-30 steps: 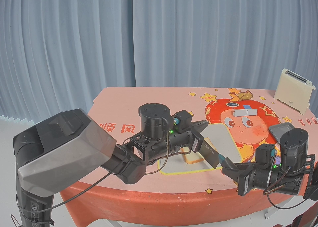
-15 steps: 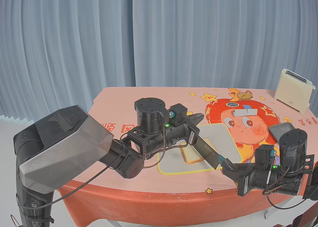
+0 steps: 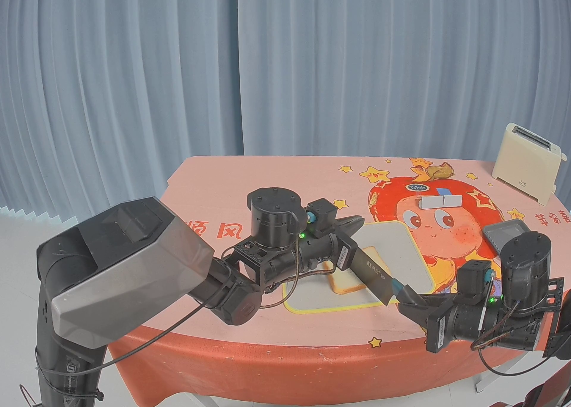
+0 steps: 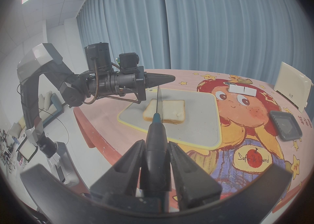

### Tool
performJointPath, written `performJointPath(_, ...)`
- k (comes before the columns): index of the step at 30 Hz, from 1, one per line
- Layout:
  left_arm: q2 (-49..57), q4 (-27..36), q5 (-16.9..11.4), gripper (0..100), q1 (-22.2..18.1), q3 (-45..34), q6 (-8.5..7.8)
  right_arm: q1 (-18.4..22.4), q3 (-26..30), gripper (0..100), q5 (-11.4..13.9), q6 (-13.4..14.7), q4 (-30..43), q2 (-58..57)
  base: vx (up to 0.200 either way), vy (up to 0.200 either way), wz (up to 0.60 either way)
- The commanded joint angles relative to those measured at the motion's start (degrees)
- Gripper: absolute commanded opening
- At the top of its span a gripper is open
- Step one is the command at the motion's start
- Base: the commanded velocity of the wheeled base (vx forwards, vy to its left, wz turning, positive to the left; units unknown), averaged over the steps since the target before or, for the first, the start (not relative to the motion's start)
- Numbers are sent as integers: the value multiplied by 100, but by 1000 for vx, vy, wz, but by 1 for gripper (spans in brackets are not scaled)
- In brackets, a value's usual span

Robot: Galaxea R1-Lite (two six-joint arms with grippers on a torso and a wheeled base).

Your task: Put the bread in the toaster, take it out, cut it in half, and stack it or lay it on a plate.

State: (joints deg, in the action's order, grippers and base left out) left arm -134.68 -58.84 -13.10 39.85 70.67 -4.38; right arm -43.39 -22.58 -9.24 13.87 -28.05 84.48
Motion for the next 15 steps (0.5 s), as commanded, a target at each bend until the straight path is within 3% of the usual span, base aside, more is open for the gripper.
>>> performJointPath(1, -41, 5, 1, 0, -4, -18, 7, -3, -10, 0, 1, 1, -16, -11, 0, 0, 0)
performJointPath(15, -208, -39, 1, 0, -4, -18, -2, -21, -19, 0, 10, 19, -25, -2, 0, 0, 0)
